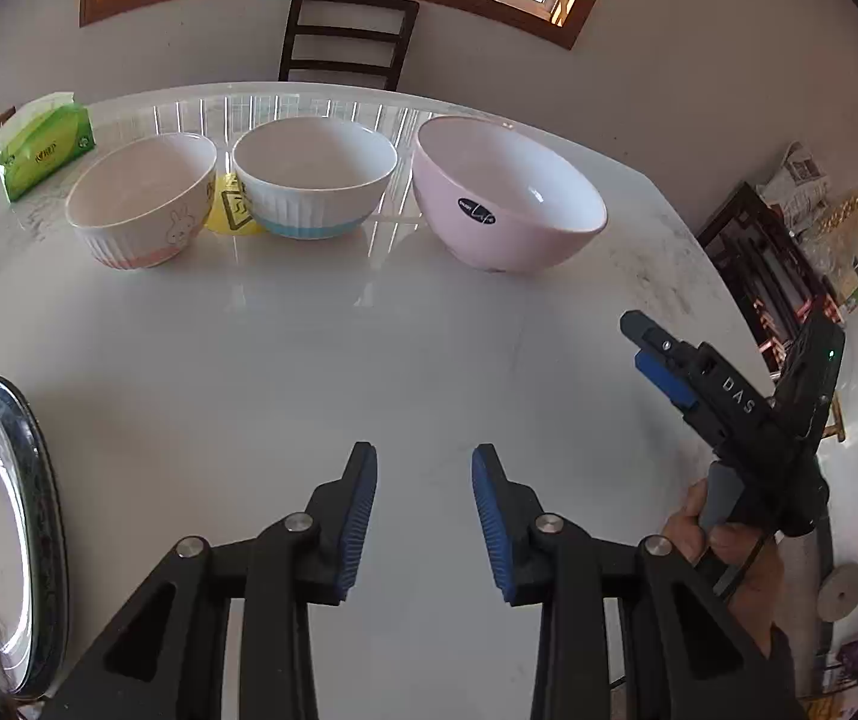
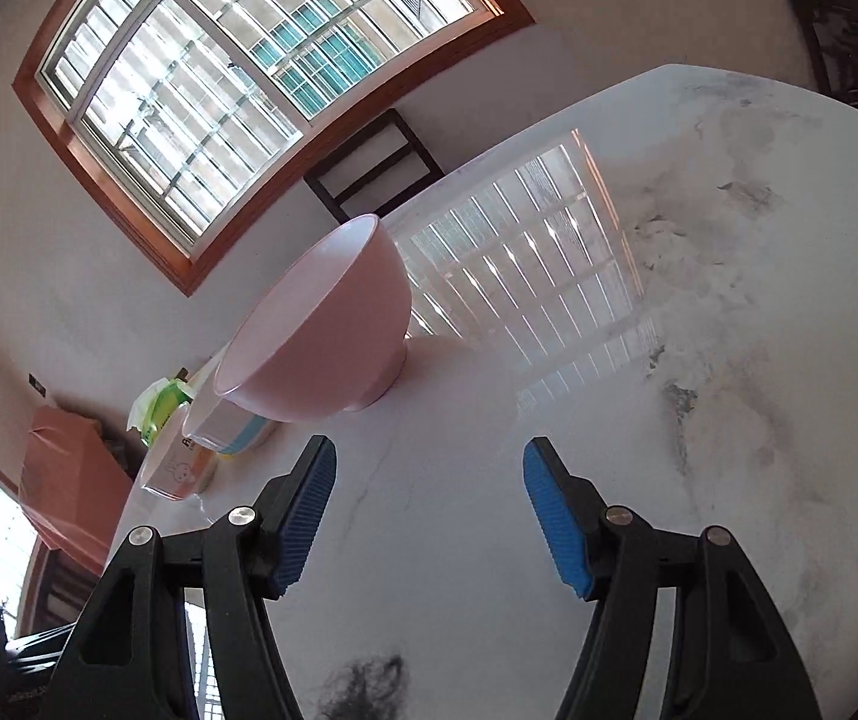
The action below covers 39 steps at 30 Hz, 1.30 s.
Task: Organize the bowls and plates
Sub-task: 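Withdraw both grippers and move them toward the bowls, then move both grippers to the rim of the large pink bowl, then close both grippers on the pink bowl rim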
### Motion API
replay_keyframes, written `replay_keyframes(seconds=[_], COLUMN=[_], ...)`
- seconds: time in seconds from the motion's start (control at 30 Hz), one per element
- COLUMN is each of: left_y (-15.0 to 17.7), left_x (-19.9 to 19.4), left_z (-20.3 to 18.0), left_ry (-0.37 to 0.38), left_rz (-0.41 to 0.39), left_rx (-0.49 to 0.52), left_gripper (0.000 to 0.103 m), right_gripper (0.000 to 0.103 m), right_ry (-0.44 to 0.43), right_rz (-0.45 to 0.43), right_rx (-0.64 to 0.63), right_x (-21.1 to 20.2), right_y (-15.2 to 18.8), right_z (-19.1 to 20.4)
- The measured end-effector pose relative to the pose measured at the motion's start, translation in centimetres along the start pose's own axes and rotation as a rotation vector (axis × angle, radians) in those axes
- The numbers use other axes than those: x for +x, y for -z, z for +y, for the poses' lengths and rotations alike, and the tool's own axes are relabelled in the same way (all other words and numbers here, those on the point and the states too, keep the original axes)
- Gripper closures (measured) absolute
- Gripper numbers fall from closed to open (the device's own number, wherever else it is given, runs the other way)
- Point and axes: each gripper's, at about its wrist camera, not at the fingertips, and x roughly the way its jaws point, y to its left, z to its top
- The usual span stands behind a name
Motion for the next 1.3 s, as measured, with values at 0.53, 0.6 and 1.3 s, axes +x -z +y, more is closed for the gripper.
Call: replay_keyframes(seconds=[0.53,0.6,1.3], left_y=[-13.0,-13.2,-13.6], left_x=[7.7,7.9,9.5], left_z=[0.6,0.7,0.1], left_ry=[0.082,0.06,-0.113], left_rz=[0.092,0.084,0.117], left_rx=[-0.289,-0.303,-0.288], left_gripper=[0.068,0.068,0.088], right_gripper=[0.054,0.054,0.098], right_ry=[0.164,0.186,0.293], right_rz=[0.18,0.201,0.397], right_rx=[-0.281,-0.32,-0.556], right_x=[4.4,5.6,12.1], right_y=[-14.2,-14.6,-12.6], right_z=[6.2,7.0,10.6])
